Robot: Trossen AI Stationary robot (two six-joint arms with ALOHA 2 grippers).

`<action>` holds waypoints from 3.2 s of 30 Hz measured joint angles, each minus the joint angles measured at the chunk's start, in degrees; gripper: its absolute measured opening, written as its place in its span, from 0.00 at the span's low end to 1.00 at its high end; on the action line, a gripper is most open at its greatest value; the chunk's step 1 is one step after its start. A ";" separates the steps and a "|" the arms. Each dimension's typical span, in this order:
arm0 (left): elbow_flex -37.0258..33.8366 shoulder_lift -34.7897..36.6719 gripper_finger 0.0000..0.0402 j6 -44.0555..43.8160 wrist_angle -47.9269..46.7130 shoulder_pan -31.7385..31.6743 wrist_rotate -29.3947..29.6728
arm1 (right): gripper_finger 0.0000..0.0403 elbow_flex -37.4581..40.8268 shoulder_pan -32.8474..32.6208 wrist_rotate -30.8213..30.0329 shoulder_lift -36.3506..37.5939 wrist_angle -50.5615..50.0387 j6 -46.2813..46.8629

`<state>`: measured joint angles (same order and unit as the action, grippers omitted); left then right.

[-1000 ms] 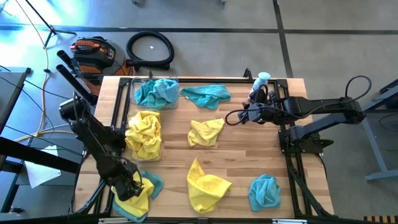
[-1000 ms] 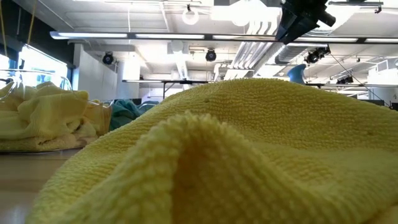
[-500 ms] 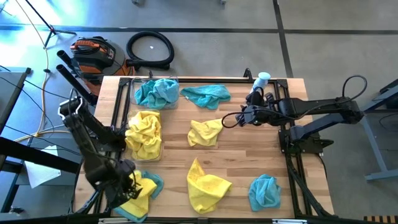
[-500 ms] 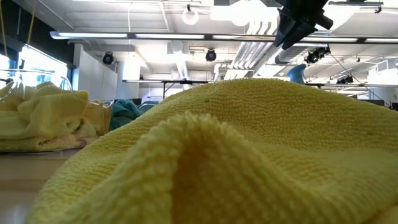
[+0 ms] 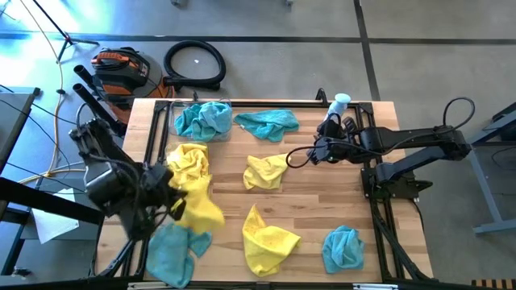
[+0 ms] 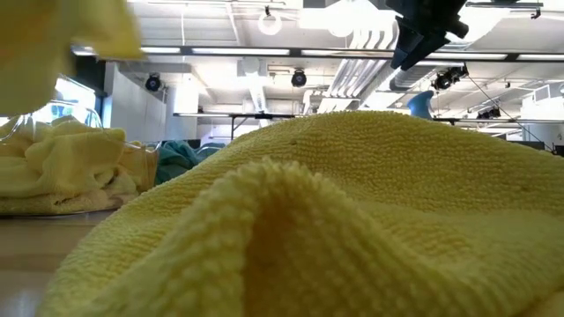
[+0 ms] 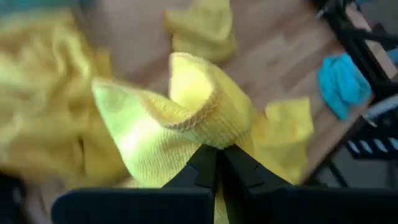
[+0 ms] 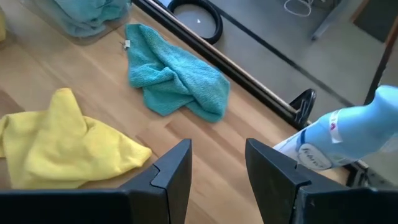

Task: Sort microfiber towel by color & place in baskets
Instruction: Put the yellow towel into the bottom transparent bin

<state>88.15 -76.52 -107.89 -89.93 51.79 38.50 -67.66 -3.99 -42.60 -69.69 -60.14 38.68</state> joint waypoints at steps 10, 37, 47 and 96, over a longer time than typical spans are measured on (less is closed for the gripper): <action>0.05 7.38 0.00 16.02 -0.11 -9.74 6.94 | 0.36 0.00 -0.02 -1.89 0.00 0.00 -4.63; -8.48 27.31 0.00 22.00 -0.06 -16.96 -16.85 | 0.36 0.00 0.00 -1.82 0.00 -0.02 -7.90; -25.62 19.49 0.00 8.52 6.18 -16.96 -12.26 | 0.36 0.00 0.00 -1.82 0.00 0.13 -7.74; -29.07 8.20 0.32 -5.90 11.94 -25.48 -30.34 | 0.36 0.00 0.00 -2.21 0.00 1.29 -8.31</action>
<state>59.09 -68.32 -113.80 -77.99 26.31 8.16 -67.66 -3.99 -44.82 -69.69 -58.85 30.37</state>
